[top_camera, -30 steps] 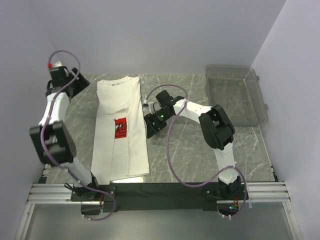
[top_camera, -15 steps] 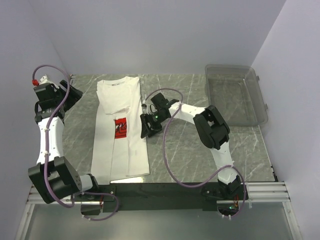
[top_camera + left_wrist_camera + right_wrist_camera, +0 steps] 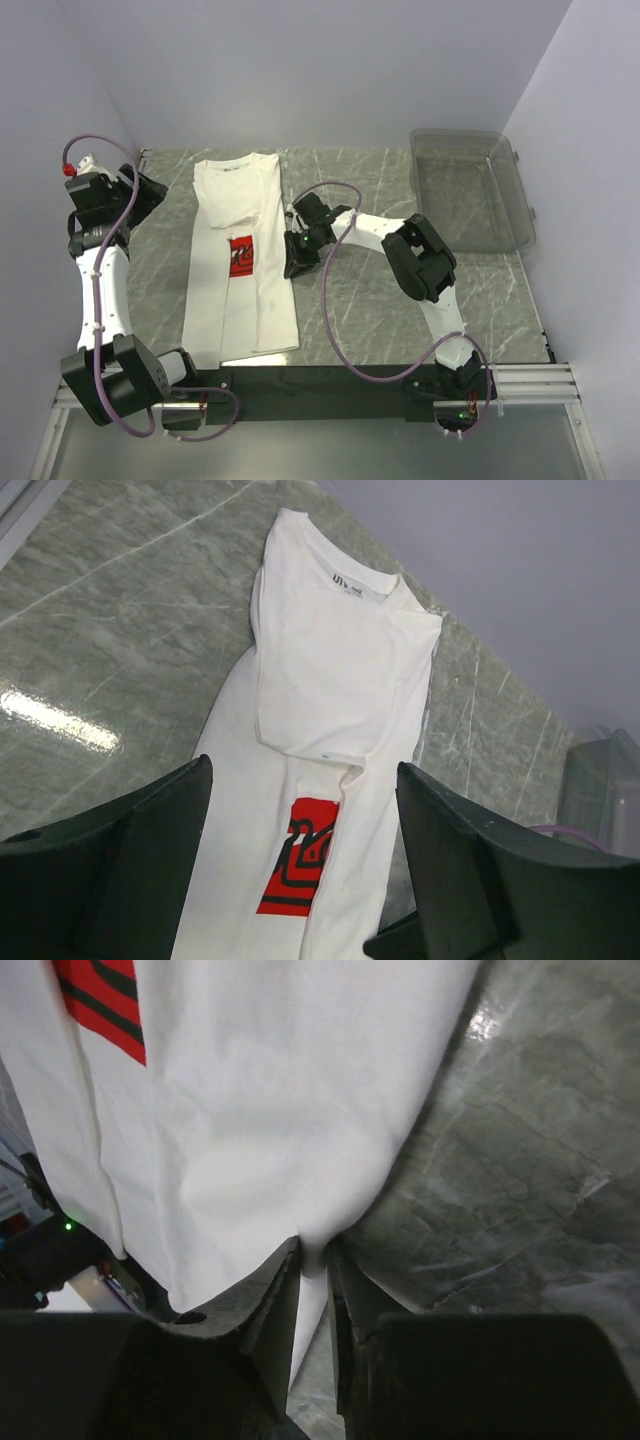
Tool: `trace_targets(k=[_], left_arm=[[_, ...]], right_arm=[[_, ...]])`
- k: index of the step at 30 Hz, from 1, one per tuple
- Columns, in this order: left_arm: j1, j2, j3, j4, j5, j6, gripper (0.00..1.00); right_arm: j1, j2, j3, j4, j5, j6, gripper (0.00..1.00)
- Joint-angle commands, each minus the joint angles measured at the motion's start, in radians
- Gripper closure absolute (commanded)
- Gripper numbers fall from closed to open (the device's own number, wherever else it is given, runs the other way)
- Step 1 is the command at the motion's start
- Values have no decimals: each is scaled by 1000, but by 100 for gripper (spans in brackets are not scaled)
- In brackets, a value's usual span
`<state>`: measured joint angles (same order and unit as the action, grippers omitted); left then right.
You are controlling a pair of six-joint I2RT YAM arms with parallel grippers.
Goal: Fold and stack the t-shirts
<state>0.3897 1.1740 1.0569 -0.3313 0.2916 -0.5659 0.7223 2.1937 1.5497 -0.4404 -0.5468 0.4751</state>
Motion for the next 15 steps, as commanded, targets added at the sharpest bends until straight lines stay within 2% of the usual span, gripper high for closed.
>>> trace_targets(k=[1, 3, 4, 8, 15], left_arm=[[5, -34, -11, -2, 21, -8, 21], [5, -36, -15, 0, 23, -8, 20], [5, -36, -17, -2, 23, -9, 21], [6, -36, -17, 2, 26, -8, 21], [5, -14, -37, 34, 67, -26, 21]], right_arm=[[17, 29, -43, -55, 197, -13, 76], [16, 28, -43, -58, 205, -16, 81], [16, 26, -43, -61, 208, -23, 88], [9, 0, -50, -66, 223, -44, 99], [-63, -75, -85, -83, 226, -130, 100]])
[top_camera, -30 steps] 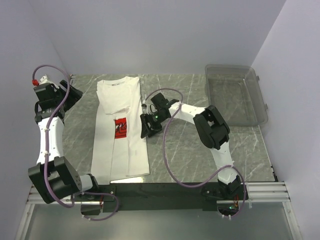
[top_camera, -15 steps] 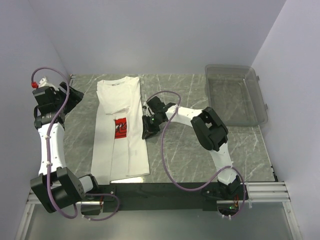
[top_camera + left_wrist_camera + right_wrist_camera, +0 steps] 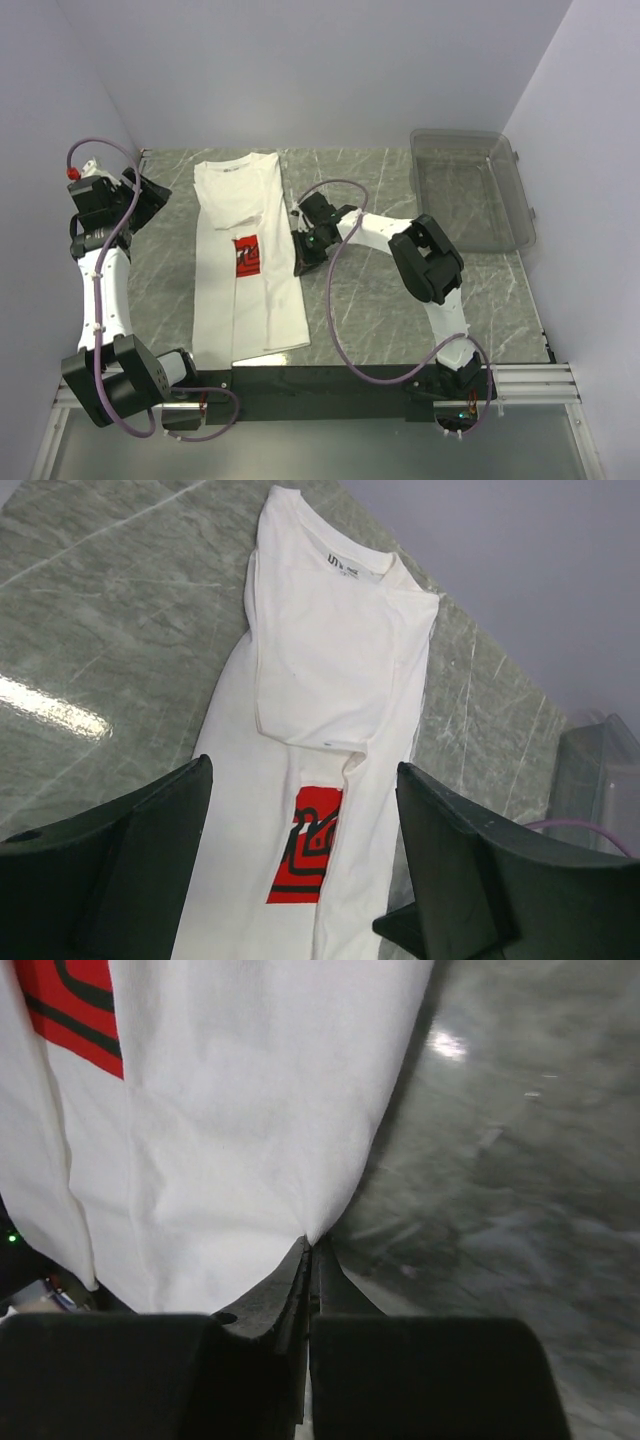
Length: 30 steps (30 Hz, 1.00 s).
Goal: Fold and stack the t-shirts
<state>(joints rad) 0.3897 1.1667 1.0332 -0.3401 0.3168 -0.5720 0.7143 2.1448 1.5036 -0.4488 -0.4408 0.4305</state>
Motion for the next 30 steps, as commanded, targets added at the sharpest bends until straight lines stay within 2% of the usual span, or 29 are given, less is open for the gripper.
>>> trace_targets(k=[1, 8, 15, 20, 22, 23, 25, 26, 28, 30], left_arm=[[5, -4, -16, 56, 47, -28, 21], [5, 31, -38, 99, 117, -52, 21], [0, 88, -68, 118, 260, -75, 21], [-58, 103, -88, 115, 309, -66, 22], [-112, 110, -96, 107, 317, -58, 22], [-135, 114, -97, 101, 309, -52, 22], [-194, 120, -101, 84, 268, -37, 22], [-209, 137, -108, 90, 255, -38, 23], [-230, 166, -111, 133, 202, -66, 26], [-235, 241, -99, 160, 153, -112, 35]], right_arm=[[-65, -29, -39, -89, 120, -113, 100], [-193, -7, 24, -224, 93, -239, 100], [-311, 12, 118, -330, 96, -360, 100], [-360, 17, 148, -346, 93, -394, 99], [-369, 12, 170, -375, 51, -452, 91], [-371, 4, 181, -383, -13, -476, 79], [-372, -17, 190, -393, -55, -551, 68], [-374, -46, 193, -395, -68, -576, 55], [-375, -78, 193, -378, -94, -633, 48], [-386, -124, 199, -358, -148, -688, 43]])
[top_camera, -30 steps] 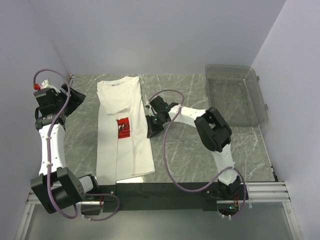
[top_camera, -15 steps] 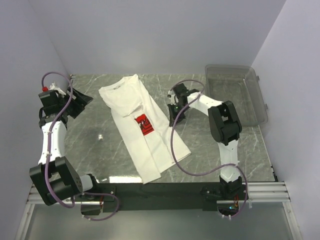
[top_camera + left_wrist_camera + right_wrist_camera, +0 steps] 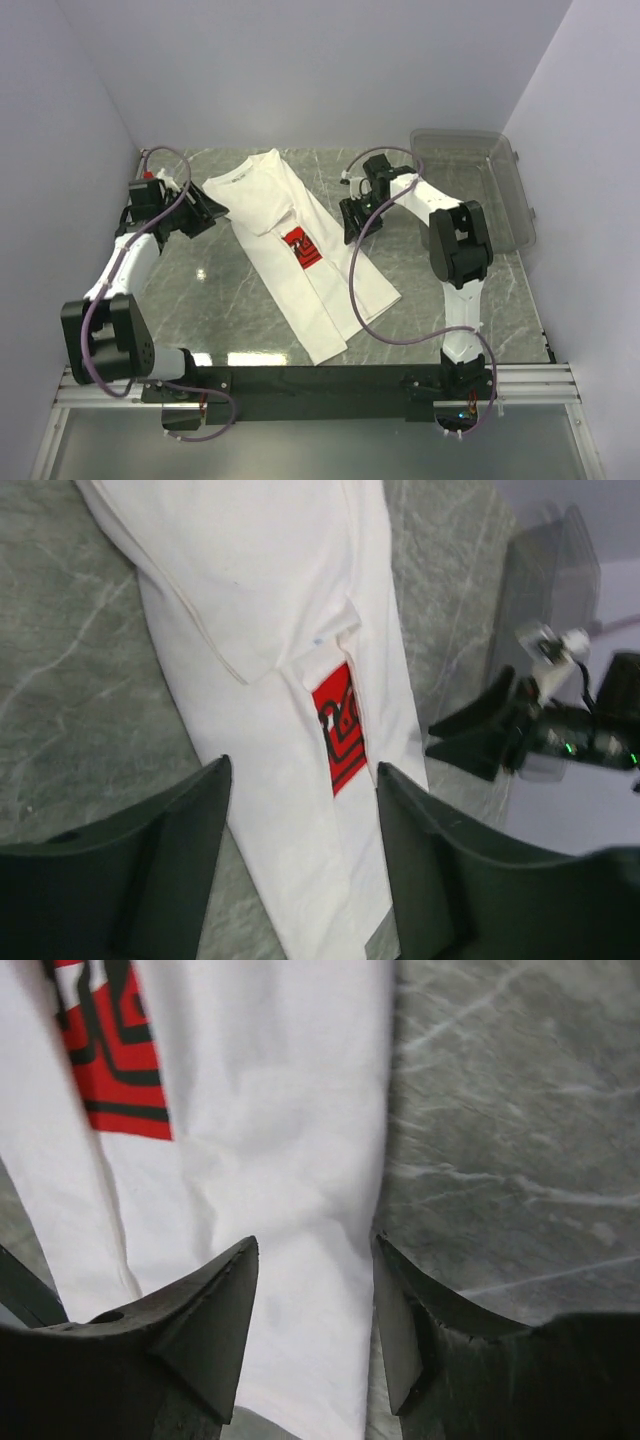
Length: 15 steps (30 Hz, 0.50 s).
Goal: Fold and stack the t-shirts
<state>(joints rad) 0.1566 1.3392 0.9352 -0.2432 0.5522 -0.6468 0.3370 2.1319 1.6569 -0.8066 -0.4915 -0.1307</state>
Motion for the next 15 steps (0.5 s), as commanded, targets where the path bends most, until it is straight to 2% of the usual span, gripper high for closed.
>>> trace_targets(k=[1, 2, 4, 5, 7, 8, 10, 11, 13, 15], left_arm=[[-6, 96, 13, 99, -95, -56, 40], [-11, 141, 19, 116, -94, -76, 48], [-57, 159, 39, 156, -78, -114, 58], [-81, 166, 50, 154, -92, -110, 66], [-167, 160, 73, 140, -100, -45, 74], [-204, 140, 74, 121, -109, -18, 87], [-305, 92, 33, 127, -124, 68, 94], [-343, 21, 4, 158, -135, 97, 95], [-455, -69, -102, 194, -169, 165, 92], [-521, -204, -179, 228, -231, 164, 62]], right_arm=[[-13, -140, 53, 1, -113, -151, 43], [-13, -154, 69, 1, -139, -234, 42], [-23, -206, 86, -25, -254, -355, 42], [-24, -226, 84, -32, -303, -504, 42], [-41, -285, 69, -112, -439, -730, 41], [-44, -296, 49, -149, -464, -979, 39], [-58, -303, 38, -336, -489, -1253, 37], [-62, -297, 38, -464, -484, -1482, 37], [-91, -273, 47, -576, -473, -1631, 36], [-108, -273, 46, -638, -454, -1672, 35]])
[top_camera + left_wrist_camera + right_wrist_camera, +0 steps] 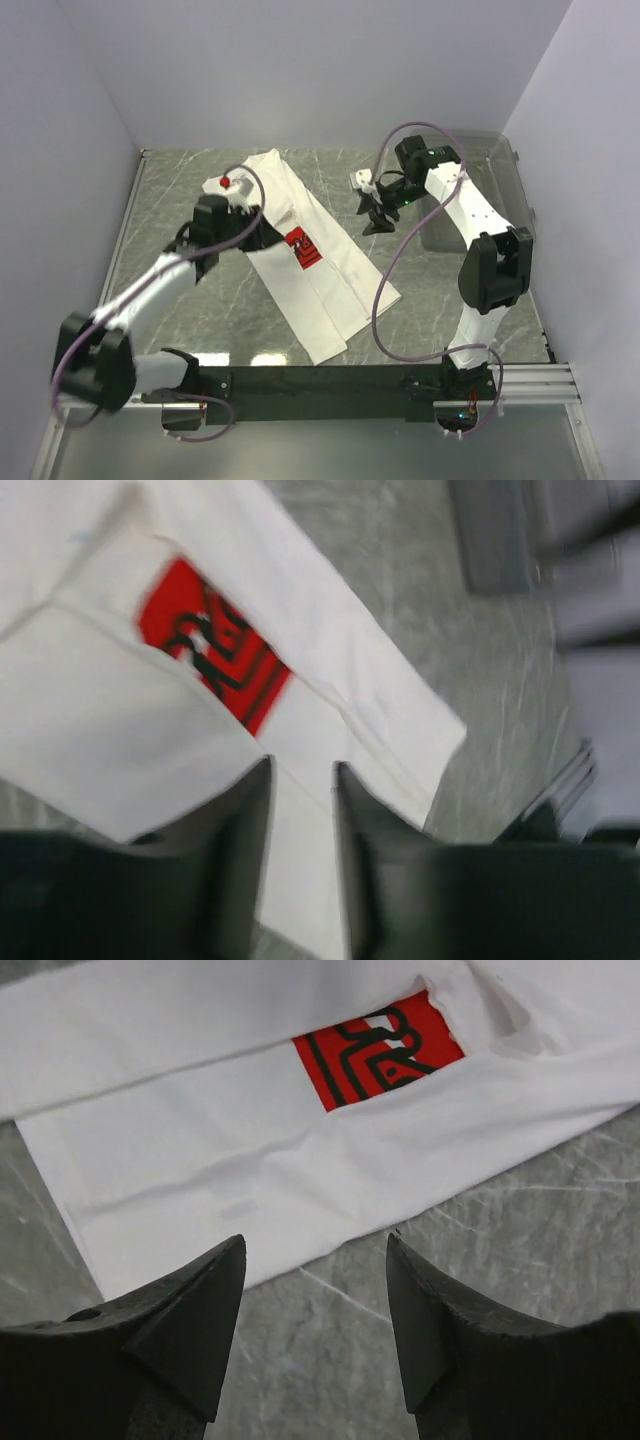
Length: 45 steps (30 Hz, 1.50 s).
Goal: Fold and stack the t-shirts
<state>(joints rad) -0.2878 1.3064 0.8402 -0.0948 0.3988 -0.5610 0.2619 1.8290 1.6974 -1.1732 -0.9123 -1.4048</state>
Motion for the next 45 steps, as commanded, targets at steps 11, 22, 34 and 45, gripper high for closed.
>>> trace_targets(k=[11, 22, 34, 45], left_arm=[[-785, -397, -379, 107, -440, 39, 18], [-1163, 147, -116, -55, -797, 13, 26], [-1185, 352, -9, -200, -837, -112, 73], [-1205, 311, -81, -140, -824, -177, 100]], right_arm=[[-163, -243, -438, -194, 141, -540, 34], [-236, -359, -686, -120, 122, -576, 34], [-152, -298, -693, 3, 191, -517, 35], [-112, -263, -705, 99, 368, -651, 36]])
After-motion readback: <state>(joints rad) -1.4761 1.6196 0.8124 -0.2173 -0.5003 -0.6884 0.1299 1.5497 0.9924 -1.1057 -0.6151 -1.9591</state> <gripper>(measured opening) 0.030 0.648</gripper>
